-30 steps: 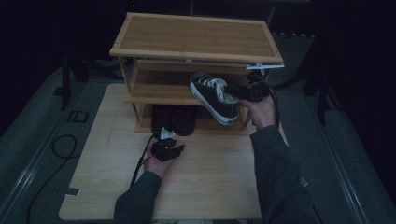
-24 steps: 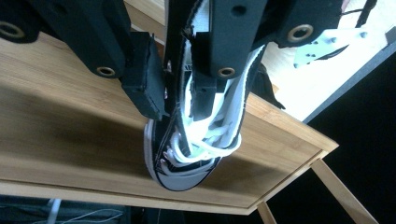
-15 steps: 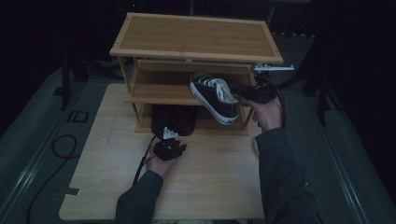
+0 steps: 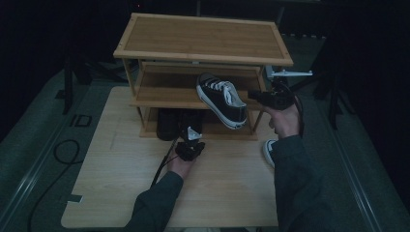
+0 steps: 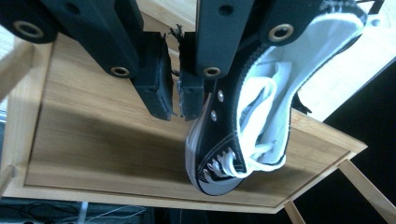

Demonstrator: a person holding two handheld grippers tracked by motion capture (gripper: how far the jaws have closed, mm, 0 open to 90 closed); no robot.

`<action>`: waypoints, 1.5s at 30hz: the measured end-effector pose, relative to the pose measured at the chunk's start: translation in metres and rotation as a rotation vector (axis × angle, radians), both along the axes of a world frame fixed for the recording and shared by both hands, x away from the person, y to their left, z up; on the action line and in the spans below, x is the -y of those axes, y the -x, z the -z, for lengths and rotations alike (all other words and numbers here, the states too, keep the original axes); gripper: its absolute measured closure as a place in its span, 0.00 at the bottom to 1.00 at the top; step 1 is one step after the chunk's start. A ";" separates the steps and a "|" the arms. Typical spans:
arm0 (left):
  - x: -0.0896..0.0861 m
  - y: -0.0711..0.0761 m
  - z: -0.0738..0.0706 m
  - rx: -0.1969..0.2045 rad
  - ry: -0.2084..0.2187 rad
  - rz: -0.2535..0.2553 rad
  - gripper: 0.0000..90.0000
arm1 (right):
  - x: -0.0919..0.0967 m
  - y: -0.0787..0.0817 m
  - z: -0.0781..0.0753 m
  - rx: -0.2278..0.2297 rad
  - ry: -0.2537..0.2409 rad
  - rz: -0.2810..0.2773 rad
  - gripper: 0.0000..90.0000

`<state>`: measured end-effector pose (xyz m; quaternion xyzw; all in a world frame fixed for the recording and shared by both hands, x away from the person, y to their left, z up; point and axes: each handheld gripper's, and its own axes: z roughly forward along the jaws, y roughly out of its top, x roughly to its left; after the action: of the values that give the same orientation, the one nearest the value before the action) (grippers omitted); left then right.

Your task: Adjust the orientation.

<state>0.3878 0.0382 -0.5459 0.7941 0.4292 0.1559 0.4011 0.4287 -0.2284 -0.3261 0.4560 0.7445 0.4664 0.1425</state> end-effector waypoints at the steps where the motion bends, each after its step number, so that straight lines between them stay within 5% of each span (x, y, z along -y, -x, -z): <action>1: 0.002 -0.002 0.000 0.000 0.003 -0.003 1.00 | 0.001 0.000 0.000 -0.003 0.002 0.003 0.93; 23: 0.041 -0.042 0.004 0.046 -0.059 -0.131 1.00 | 0.014 0.023 0.033 -0.016 0.055 0.023 0.92; 38: 0.051 -0.052 0.010 0.077 -0.089 -0.192 1.00 | 0.006 0.061 0.053 0.027 0.057 -0.050 0.95; 45: 0.051 -0.058 0.012 0.061 -0.096 -0.225 1.00 | -0.002 0.080 0.055 0.062 0.067 -0.088 1.00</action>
<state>0.4463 -0.0132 -0.5578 0.7543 0.4951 0.2442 0.3553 0.3484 -0.2266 -0.3812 0.4030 0.7743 0.4609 0.1603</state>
